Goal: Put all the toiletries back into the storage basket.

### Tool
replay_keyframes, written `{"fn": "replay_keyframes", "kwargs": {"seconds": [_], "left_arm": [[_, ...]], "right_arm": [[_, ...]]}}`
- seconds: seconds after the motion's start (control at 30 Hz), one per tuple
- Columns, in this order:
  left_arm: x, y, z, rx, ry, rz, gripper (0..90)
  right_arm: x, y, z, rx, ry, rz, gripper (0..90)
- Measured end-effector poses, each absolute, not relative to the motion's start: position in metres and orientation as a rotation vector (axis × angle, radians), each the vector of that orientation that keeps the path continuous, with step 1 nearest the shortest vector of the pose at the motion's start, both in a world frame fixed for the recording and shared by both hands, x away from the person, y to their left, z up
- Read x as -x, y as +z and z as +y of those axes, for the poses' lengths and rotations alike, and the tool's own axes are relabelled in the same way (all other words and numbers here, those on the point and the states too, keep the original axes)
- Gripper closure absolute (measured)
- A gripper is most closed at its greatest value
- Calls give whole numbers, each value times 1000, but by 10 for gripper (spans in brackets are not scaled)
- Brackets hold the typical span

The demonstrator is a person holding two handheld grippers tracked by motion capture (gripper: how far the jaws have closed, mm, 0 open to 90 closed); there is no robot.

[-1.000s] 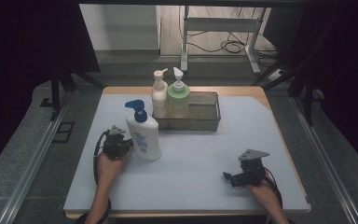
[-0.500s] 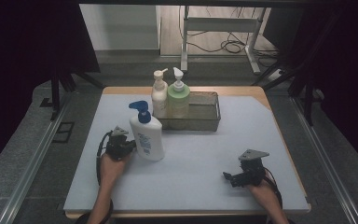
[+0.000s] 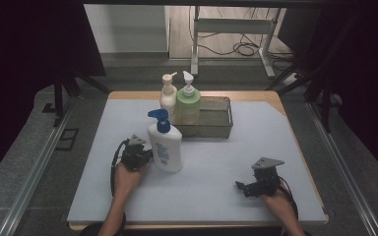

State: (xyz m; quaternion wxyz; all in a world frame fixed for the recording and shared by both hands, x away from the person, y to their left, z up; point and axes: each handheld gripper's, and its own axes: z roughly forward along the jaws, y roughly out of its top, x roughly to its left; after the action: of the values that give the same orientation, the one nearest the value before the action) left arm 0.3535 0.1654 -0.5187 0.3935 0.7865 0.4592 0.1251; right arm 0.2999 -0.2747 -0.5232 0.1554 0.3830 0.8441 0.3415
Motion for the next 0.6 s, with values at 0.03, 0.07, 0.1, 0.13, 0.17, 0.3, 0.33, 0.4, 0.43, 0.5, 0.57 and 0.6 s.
{"fn": "replay_keyframes", "kwargs": {"seconds": [0.03, 0.07, 0.1, 0.13, 0.17, 0.3, 0.33, 0.4, 0.43, 0.5, 0.57, 0.6], "left_arm": [[-353, -519, 163, -1999, 317, 1161, 892], [-352, -519, 160, -2001, 315, 1157, 892], [-351, -519, 157, -2003, 313, 1151, 892], [-351, -519, 155, -2004, 312, 1148, 892], [-351, -519, 153, -2004, 310, 1147, 891], [-350, -519, 144, -2007, 302, 1139, 890], [-350, -519, 142, -2008, 300, 1136, 890], [-349, -519, 138, -2011, 300, 1131, 889], [-349, -519, 136, -2012, 300, 1129, 889], [-349, -519, 132, -2012, 294, 1121, 889], [-349, -519, 130, -2013, 291, 1114, 889], [-348, -519, 126, -2017, 287, 1106, 890]], "right_arm": [[-300, -523, -275, -1097, 978, 2418, 0], [-300, -523, -275, -1097, 978, 2418, 0], [-300, -523, -275, -1097, 978, 2418, 0], [-300, -523, -275, -1097, 978, 2418, 0], [-300, -523, -275, -1097, 978, 2418, 0], [-300, -523, -275, -1097, 979, 2417, 0], [-300, -523, -275, -1097, 979, 2417, 0], [-300, -523, -275, -1097, 979, 2417, 0], [-300, -523, -275, -1096, 979, 2417, 0], [-300, -523, -275, -1096, 979, 2417, 0], [-300, -523, -275, -1097, 978, 2417, 0], [-300, -523, -275, -1096, 979, 2418, 0]]}}
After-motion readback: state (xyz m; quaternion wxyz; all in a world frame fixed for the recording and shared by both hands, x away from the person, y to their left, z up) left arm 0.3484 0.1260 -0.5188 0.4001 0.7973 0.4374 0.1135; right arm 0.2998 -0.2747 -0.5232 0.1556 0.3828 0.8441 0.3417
